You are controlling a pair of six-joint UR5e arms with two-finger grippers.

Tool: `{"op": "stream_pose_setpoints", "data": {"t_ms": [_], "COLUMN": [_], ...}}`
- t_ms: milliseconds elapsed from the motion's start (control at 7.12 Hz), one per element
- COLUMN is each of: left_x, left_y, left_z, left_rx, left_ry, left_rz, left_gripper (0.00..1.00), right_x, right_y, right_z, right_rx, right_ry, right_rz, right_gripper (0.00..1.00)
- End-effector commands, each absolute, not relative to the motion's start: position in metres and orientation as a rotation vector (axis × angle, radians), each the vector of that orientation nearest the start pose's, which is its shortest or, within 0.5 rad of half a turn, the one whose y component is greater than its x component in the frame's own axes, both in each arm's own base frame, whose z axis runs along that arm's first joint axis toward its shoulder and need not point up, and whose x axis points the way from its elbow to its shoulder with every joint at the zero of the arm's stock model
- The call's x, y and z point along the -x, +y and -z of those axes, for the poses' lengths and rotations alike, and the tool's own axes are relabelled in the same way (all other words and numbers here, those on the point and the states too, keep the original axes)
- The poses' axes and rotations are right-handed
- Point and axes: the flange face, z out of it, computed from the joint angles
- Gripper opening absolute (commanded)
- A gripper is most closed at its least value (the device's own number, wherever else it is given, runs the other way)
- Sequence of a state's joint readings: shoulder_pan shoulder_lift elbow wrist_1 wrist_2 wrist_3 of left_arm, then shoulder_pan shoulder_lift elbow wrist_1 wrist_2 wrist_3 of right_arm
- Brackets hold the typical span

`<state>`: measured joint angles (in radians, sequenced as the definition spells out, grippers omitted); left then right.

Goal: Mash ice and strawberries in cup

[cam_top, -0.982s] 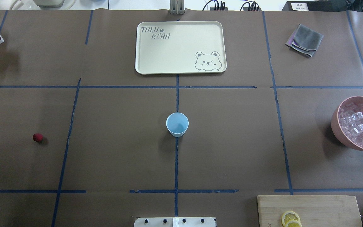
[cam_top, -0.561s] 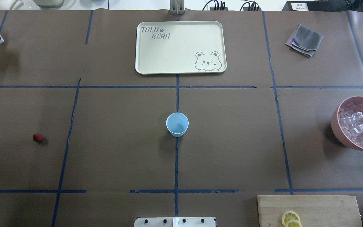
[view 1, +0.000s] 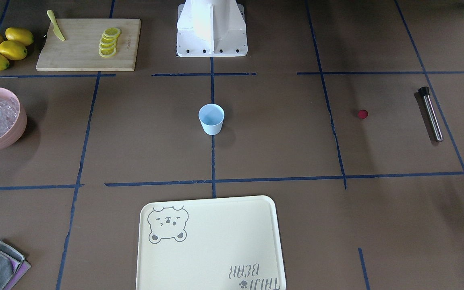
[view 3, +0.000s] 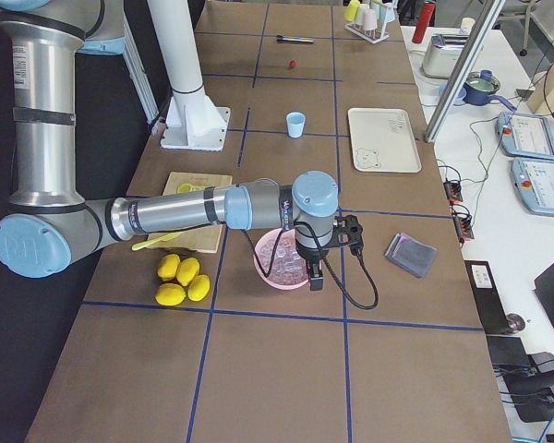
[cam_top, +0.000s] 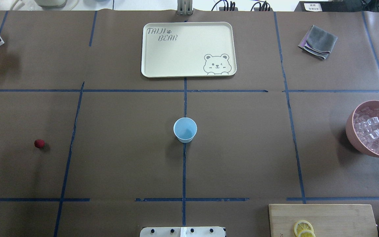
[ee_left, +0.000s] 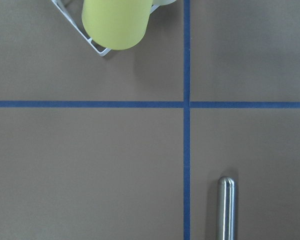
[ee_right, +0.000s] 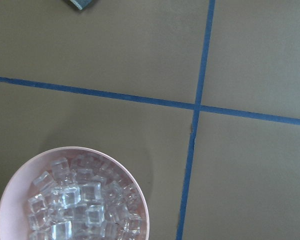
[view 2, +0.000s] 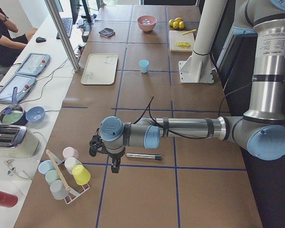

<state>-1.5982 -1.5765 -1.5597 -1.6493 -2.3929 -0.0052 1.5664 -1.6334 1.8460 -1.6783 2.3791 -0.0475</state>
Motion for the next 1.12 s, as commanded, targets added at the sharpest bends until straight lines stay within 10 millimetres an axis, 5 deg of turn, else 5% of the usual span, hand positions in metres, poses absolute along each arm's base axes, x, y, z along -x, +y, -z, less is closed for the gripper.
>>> {"op": "stream_pose_setpoints", "data": {"t_ms": [0,561,842,982], "left_x": [0.073,0.073,0.073,0.072], "left_y": [-0.495,-0.495,-0.494,-0.490], "left_z": [-0.646,-0.632,-0.627,-0.628], "left_rx": [-0.088,-0.110,-0.120,-0.116], "left_ry": [0.819,0.828,0.829,0.831], "left_rz": [-0.007,-0.012,-0.014,-0.014], "left_gripper": [1.00,1.00,1.00,1.00], "right_x": [-0.023,0.028,0.033,0.039], "right_y": [-0.458,-0.405,-0.361,-0.354], "right_z": [-0.510,-0.476,-0.499,-0.506], "right_rx": [-0.102,-0.046,-0.128,-0.113], "right_ry": [-0.828,-0.746,-0.809,-0.813], "right_rz": [0.018,-0.056,-0.112,-0.117], "right_gripper": [1.00,0.99,0.99,0.99]}}
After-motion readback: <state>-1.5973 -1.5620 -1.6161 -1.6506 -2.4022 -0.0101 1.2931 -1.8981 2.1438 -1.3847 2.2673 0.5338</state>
